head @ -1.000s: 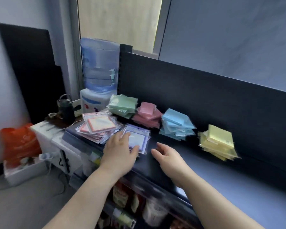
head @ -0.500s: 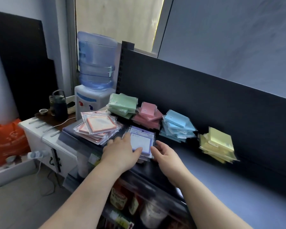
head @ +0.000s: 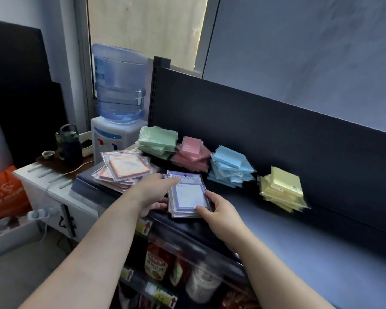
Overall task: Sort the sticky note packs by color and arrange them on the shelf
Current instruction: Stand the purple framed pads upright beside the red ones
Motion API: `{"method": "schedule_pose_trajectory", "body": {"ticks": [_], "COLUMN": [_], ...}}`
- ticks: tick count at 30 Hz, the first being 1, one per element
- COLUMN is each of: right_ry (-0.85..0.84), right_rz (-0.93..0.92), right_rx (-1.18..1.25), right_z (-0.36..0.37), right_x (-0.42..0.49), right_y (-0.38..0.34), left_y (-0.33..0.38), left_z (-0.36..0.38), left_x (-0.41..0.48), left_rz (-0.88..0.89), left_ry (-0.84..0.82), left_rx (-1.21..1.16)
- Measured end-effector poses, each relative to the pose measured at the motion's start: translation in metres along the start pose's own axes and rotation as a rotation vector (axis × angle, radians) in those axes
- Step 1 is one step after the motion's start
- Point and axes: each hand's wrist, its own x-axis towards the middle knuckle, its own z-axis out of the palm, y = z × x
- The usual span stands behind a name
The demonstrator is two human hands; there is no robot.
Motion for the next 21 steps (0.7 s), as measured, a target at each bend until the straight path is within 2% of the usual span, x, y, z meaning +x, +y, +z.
{"method": "schedule_pose_trajectory", "body": {"ticks": [6, 10, 13, 17, 21], "right_ry": [-0.036, -0.059, -0.085, 0.083, 0.292], "right_rz": [-0.008, 0.036, 0.012, -0.043, -0.119], "right_rx": [0.162, 0.361, 0.477, 0.522, 0.387], "right_z": [-0.005, -0.013, -0.025, -0.056, -0.088], "right_x": [-0.002, -0.005, -0.012, -0.03, -0.048], "right_y": [0.007, 0.014, 0.02, 0.031, 0.047], "left_y": [-0.005, -0.011, -0.009, -0.008, -0.008], "left_z": [0.014, 0.037, 0.054, 0.087, 0.134], "left_x": [0.002, -0.002, -0.009, -0.014, -0.017], "left_rz": [0.063, 0.147, 0.259, 0.451, 0.574], "left_ry": [0.039, -0.035, -0.129, -0.274, -0.285], "left_rx": [-0.024, -0.111, -0.084, 0.014, -0.011]}}
